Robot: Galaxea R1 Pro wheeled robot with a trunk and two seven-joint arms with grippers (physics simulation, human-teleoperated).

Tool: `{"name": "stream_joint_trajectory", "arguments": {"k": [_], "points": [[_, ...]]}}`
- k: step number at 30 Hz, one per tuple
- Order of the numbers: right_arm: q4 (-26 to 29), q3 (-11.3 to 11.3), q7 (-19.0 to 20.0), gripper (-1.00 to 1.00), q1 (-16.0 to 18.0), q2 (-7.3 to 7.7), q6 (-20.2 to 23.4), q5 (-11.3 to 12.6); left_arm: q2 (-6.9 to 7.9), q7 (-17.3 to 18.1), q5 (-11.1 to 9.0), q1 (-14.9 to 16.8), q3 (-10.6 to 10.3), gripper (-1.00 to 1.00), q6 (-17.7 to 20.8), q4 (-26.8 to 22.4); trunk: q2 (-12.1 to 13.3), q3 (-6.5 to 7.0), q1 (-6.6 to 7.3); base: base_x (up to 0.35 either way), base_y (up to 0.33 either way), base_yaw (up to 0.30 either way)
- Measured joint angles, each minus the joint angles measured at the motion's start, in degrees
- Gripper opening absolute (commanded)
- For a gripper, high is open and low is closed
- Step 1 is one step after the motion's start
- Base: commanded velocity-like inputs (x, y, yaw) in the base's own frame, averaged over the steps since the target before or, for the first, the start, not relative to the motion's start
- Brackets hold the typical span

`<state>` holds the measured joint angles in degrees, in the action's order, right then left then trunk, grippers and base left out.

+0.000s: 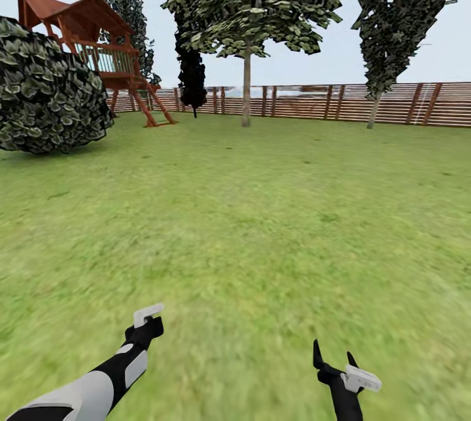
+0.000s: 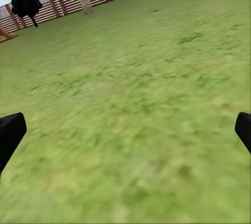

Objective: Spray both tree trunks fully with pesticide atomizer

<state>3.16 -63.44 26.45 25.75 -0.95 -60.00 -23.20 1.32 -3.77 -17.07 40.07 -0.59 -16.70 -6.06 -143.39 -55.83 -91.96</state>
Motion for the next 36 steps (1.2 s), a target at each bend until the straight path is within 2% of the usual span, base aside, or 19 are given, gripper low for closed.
{"name": "stream_joint_trajectory", "arguments": {"k": [36], "points": [[0.00, -0.02, -0.01, 1.00, 0.00, 0.01, 0.00, 0.00, 0.00, 0.00, 0.00, 0.00, 0.00, -1.00, 0.00, 0.00, 0.00, 0.00, 0.00, 0.335, 0.113, 0.000]]}}
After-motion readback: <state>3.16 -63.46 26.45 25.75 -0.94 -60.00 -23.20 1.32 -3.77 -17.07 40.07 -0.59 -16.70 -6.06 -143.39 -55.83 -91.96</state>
